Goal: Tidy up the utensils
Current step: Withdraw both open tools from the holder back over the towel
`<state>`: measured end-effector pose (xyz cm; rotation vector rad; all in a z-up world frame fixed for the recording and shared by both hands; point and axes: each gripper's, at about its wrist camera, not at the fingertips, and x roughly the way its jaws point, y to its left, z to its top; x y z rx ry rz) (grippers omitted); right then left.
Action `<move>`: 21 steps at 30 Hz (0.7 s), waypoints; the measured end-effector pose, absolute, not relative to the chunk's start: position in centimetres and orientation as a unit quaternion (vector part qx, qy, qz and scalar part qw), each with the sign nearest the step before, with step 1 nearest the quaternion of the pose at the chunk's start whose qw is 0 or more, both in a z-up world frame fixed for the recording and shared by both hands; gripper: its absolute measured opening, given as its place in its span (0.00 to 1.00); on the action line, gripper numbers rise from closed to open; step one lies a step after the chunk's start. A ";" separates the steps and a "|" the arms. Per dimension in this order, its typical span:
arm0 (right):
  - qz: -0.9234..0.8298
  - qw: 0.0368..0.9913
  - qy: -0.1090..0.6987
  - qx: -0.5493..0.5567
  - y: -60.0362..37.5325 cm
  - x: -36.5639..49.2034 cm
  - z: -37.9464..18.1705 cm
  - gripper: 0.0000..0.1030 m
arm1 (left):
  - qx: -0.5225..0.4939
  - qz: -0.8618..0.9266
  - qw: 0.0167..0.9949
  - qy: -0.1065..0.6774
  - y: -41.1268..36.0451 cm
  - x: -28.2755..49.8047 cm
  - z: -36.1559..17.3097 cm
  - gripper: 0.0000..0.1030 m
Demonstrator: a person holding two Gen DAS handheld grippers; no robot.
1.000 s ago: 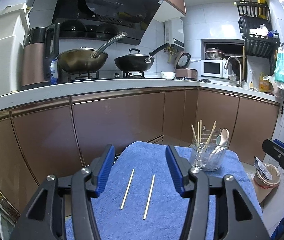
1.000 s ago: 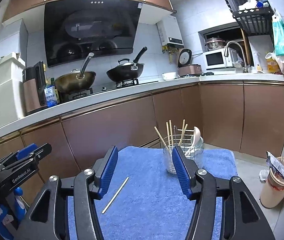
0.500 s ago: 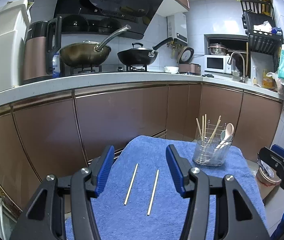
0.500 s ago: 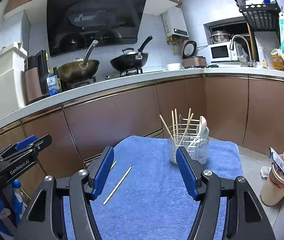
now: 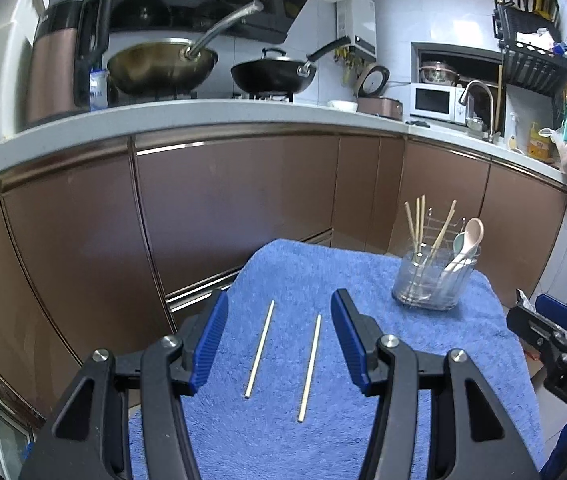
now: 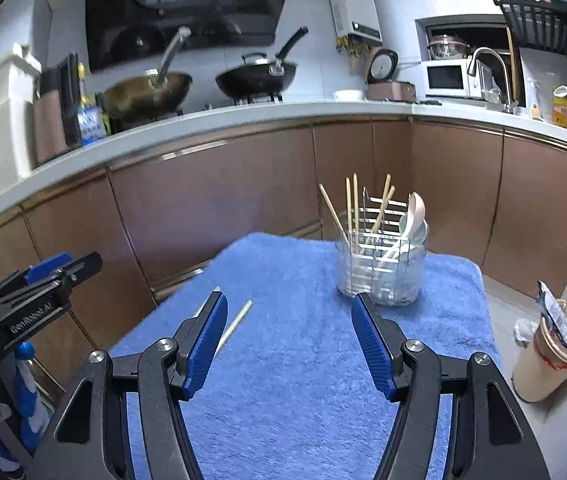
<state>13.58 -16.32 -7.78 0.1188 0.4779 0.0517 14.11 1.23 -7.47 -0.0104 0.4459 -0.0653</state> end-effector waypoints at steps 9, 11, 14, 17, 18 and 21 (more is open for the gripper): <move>-0.039 0.959 0.282 0.008 -15.0 15.5 -9.7 0.62 | -0.003 -0.019 0.967 0.253 1.9 16.9 -9.8 0.50; -0.048 0.957 0.287 -0.002 -14.9 15.9 -10.1 0.62 | -0.004 -0.017 0.965 0.261 2.0 17.7 -10.2 0.50; -0.058 0.954 0.295 -0.016 -14.8 16.6 -10.5 0.62 | -0.003 -0.015 0.963 0.268 2.0 18.7 -10.8 0.50; -0.065 0.951 0.300 -0.026 -14.7 17.2 -10.9 0.62 | -0.001 -0.015 0.962 0.274 1.9 19.5 -11.3 0.50; -0.066 0.951 0.302 -0.028 -14.7 17.4 -10.9 0.62 | 0.000 -0.015 0.961 0.276 1.7 19.9 -11.6 0.50; -0.068 0.948 0.308 -0.034 -14.6 17.9 -11.3 0.62 | 0.002 -0.016 0.959 0.283 1.6 20.6 -12.1 0.50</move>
